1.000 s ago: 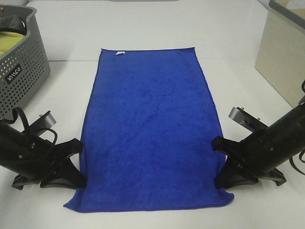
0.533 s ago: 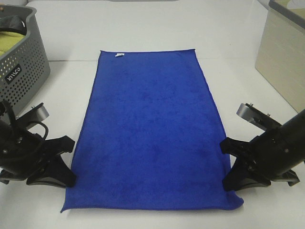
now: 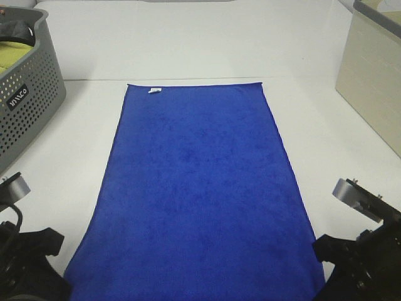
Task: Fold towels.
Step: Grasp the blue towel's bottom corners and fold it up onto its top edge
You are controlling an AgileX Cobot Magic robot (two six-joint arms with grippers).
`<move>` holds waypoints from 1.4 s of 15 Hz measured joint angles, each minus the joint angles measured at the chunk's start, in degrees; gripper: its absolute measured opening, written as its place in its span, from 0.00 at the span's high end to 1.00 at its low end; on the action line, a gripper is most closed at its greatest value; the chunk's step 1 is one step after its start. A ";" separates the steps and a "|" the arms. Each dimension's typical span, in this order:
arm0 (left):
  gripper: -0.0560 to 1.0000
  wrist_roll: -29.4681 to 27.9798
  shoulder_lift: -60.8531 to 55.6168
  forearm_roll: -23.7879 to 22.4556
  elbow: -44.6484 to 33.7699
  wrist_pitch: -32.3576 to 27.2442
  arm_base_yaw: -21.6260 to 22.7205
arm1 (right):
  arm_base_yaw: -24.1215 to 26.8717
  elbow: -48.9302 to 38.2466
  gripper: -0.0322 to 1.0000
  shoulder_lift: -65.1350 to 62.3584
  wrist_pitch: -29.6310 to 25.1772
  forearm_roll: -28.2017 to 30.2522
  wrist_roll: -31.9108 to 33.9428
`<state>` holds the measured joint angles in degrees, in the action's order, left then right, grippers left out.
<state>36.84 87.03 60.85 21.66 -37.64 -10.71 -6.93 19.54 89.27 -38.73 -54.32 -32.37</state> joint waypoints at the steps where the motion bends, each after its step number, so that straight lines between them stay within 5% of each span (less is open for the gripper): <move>1: 0.95 -0.92 -1.72 0.00 -0.57 -0.74 0.00 | 0.00 -0.74 0.95 -1.38 -0.11 0.11 0.06; 7: 0.95 -5.79 -3.90 -1.15 7.16 -1.03 0.00 | 0.00 11.00 0.95 -3.55 -1.89 6.13 2.46; 12: 0.95 -14.32 3.90 -11.63 27.33 1.32 0.00 | 0.00 38.90 0.95 8.14 -8.14 18.11 12.49; 21: 0.95 -15.41 30.54 -18.56 61.99 7.10 0.00 | 0.00 84.91 0.95 38.50 -16.27 22.23 17.70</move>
<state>21.43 117.57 42.28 83.65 -30.54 -10.71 -6.93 104.45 127.77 -55.00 -32.09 -14.67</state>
